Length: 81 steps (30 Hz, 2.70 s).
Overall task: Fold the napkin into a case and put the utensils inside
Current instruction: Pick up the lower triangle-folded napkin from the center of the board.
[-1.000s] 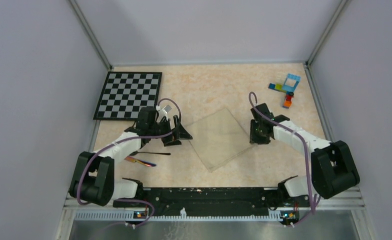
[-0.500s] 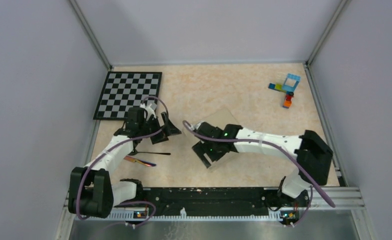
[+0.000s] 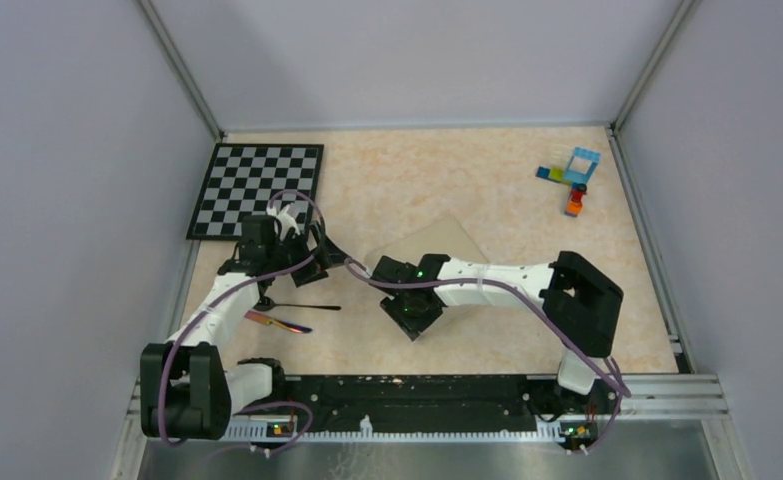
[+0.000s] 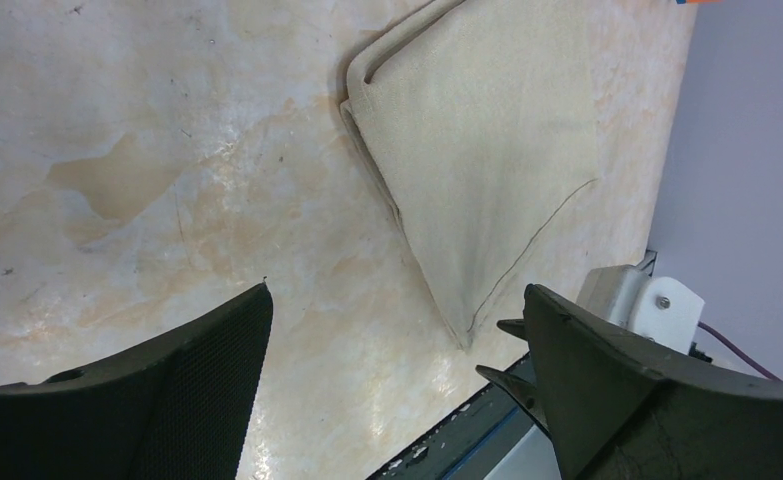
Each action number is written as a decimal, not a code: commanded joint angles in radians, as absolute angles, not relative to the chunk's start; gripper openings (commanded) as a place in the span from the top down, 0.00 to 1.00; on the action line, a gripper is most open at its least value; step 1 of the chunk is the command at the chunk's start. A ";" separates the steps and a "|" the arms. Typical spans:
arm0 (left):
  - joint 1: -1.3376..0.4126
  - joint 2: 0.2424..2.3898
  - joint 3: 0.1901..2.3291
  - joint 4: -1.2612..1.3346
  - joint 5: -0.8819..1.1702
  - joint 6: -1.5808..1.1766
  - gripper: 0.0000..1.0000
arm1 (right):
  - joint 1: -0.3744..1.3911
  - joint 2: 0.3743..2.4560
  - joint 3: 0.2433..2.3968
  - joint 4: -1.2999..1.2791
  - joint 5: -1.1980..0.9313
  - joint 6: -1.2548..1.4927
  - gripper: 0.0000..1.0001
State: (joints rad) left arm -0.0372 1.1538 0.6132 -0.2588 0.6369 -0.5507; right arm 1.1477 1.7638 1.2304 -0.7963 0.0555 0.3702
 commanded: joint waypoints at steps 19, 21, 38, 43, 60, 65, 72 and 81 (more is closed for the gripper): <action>-0.006 1.132 0.622 -0.257 0.689 -0.514 0.01 | 1.156 1.939 1.209 -0.688 0.120 0.343 0.51; -0.007 1.130 0.624 -0.263 0.690 -0.514 0.01 | 1.156 1.959 1.200 -0.683 0.127 0.343 0.52; -0.007 1.178 0.582 -0.200 0.731 -0.551 0.01 | 1.153 1.815 1.133 -0.515 0.187 0.308 1.00; -0.023 1.232 0.525 -0.072 0.839 -0.630 0.01 | 1.067 1.651 0.980 -0.286 -0.093 0.325 1.00; -0.281 1.227 0.313 0.337 0.519 -1.270 0.01 | 0.711 1.428 0.574 0.229 -0.632 0.547 1.00; -0.309 1.348 0.332 0.412 0.483 -1.371 0.01 | 0.659 1.423 0.534 0.303 -0.688 0.574 1.00; -0.362 1.499 0.376 0.494 0.348 -1.378 0.16 | 0.622 1.404 0.500 0.325 -0.724 0.563 1.00; -0.377 1.579 0.461 0.421 0.194 -1.328 0.43 | 0.615 1.404 0.490 0.345 -0.742 0.554 1.00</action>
